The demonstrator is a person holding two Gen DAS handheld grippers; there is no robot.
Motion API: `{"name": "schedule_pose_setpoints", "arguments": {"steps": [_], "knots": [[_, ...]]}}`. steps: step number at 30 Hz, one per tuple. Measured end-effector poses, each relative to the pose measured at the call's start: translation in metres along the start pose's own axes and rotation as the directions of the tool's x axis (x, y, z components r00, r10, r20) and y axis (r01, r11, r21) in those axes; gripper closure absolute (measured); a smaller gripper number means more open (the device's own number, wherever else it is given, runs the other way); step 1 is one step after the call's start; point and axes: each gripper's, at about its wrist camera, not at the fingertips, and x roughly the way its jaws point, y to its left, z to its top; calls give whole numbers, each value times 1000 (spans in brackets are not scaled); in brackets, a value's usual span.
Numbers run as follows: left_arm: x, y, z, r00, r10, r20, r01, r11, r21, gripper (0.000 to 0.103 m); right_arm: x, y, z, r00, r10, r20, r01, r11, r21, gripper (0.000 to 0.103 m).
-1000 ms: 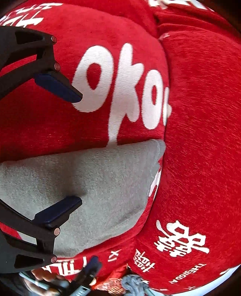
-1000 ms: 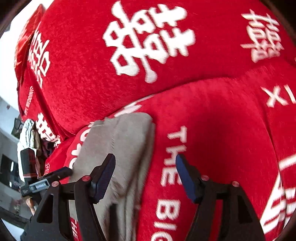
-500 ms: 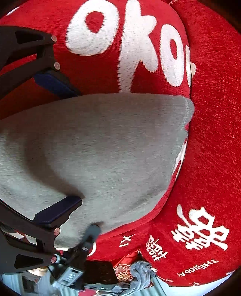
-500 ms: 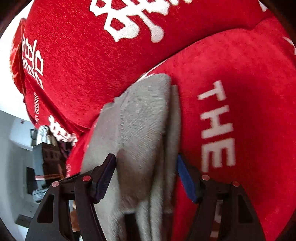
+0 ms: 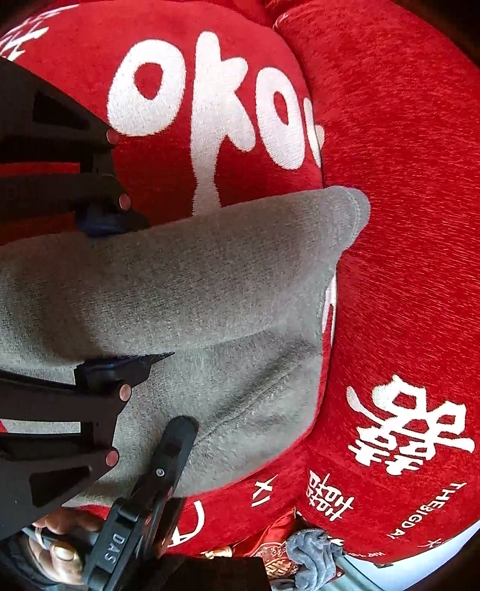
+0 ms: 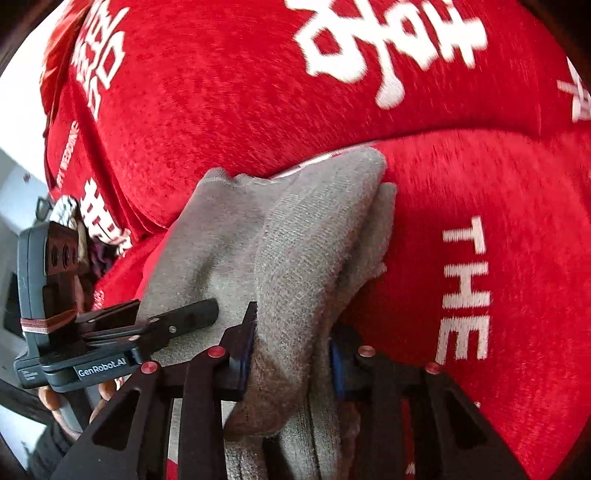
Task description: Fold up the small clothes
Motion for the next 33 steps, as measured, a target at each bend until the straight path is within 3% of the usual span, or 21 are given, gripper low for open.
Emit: {"name": "schedule_pose_setpoints", "arguments": {"steps": [20, 33], "knots": [[-56, 0, -42, 995, 62, 75, -63, 998, 10, 54, -36, 68, -22, 998, -54, 44, 59, 990, -124, 69], [-85, 1, -84, 991, 87, 97, -89, 996, 13, 54, -54, 98, -61, 996, -68, 63, 77, 985, -158, 69]]}}
